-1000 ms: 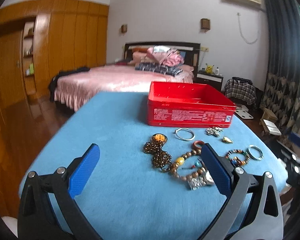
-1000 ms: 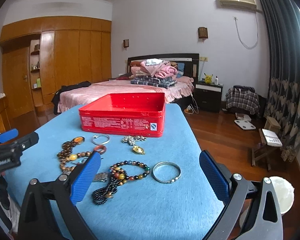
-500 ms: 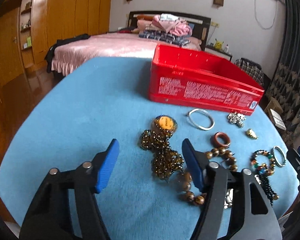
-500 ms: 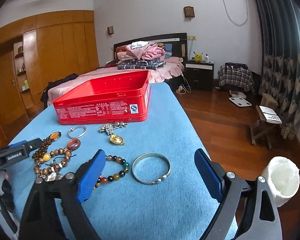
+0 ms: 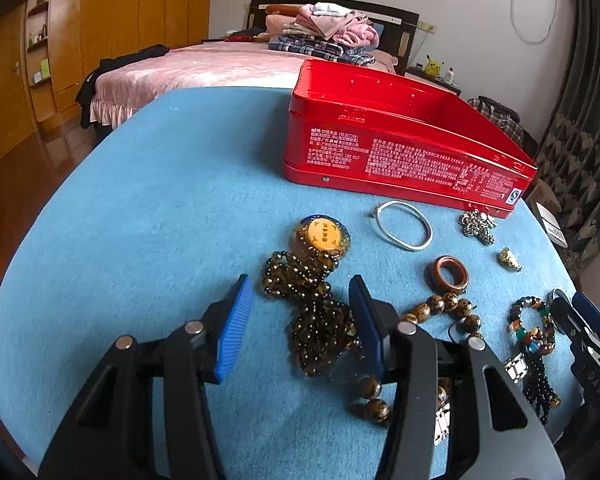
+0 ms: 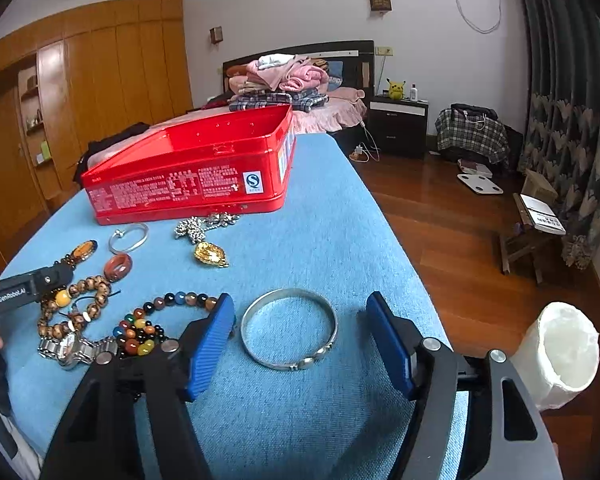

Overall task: Organize jewelry
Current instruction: 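Grasp the silver bangle with the right tool while the left tool grasps the brown bead necklace, then carry both pieces over the red tin and open both tools to drop them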

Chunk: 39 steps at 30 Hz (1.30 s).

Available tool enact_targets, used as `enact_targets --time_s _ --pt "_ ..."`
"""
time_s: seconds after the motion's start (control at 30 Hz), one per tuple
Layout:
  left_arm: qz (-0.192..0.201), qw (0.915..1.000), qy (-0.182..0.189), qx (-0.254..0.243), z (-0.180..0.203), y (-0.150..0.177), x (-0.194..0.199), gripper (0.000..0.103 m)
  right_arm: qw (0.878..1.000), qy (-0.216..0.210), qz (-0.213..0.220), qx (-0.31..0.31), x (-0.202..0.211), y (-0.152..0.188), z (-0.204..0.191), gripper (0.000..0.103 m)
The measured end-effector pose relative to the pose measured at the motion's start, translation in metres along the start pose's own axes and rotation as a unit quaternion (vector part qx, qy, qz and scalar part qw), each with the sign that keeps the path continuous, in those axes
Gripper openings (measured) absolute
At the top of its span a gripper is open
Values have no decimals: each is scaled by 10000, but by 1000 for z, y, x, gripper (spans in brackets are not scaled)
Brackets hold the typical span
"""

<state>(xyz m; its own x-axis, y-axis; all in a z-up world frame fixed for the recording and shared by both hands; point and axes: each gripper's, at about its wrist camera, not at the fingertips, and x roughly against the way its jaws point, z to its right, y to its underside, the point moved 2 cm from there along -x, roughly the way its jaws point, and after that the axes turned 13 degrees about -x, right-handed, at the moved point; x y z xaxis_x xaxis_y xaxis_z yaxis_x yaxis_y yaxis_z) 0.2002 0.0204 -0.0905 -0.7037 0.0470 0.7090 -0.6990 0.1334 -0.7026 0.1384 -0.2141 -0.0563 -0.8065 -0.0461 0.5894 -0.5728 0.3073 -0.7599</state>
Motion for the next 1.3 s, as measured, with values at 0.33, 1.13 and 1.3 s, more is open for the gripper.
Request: enact_targets --time_s 0.33,1.13,1.3 --pt "-22 9999 -78 -100 7 -5 -5 32 9991 38 131 412 1 9 0 58" --pt "1034 9934 258 424 -12 -20 44 14 9963 -521 347 597 34 -41 -42 48" --pt "1331 9897 331 407 -14 -44 52 14 9958 -672 428 458 25 -71 -55 48"
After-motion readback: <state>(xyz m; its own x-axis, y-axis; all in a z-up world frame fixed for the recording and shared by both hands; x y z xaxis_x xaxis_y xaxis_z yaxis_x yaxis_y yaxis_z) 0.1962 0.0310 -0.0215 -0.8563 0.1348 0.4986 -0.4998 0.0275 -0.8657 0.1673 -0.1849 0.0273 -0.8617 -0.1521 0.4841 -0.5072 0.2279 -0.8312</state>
